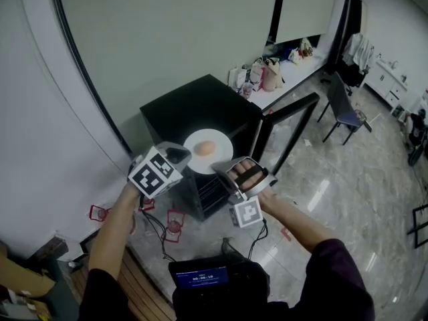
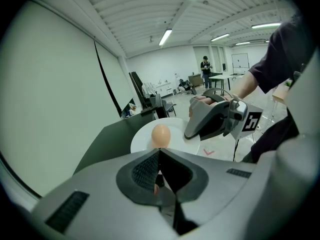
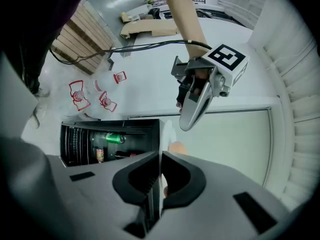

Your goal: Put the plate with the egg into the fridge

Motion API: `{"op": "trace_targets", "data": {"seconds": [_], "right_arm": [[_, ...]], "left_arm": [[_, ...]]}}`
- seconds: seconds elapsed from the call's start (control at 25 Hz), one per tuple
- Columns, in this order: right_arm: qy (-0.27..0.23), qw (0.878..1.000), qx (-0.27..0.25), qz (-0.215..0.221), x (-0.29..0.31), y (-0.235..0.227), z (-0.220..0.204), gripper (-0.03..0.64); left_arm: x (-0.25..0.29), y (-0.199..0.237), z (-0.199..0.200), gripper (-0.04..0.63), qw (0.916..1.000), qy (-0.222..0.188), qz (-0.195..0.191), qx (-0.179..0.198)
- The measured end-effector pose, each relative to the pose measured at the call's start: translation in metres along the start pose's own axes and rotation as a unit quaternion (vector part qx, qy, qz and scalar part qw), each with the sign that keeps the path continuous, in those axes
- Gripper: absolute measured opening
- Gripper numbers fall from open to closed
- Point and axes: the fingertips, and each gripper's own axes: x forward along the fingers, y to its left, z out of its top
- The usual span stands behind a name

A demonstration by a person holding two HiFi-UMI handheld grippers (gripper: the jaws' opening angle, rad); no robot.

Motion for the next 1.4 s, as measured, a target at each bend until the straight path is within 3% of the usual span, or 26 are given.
{"op": "trace_targets", "data": {"seconds": [0.32, 0.76, 1.08, 1.4], "right_arm": [[-0.007, 1.000, -0.003, -0.011, -0.022, 0.005, -0.017, 0.020], [-0.059, 0.998, -0.015, 0.009, -0.070, 0.040, -0.061, 0.020], [-0.096, 0.995, -0.010, 0.021, -0.093, 0.060, -0.068, 0.020], [-0.090, 0.996, 0.005, 0.021, -0.084, 0.077, -0.059, 0.020]], "left_arm": [[0.008, -0.035, 0.023, 0.011, 0.9996, -0.016, 0.019, -0.015], [0.043, -0.084, 0.054, 0.011, 0.9938, -0.008, 0.086, -0.070], [0.055, -0.120, 0.056, 0.011, 0.9860, -0.003, 0.125, -0.111], [0.050, -0.124, 0.032, 0.011, 0.9792, -0.010, 0.148, -0.139]]}}
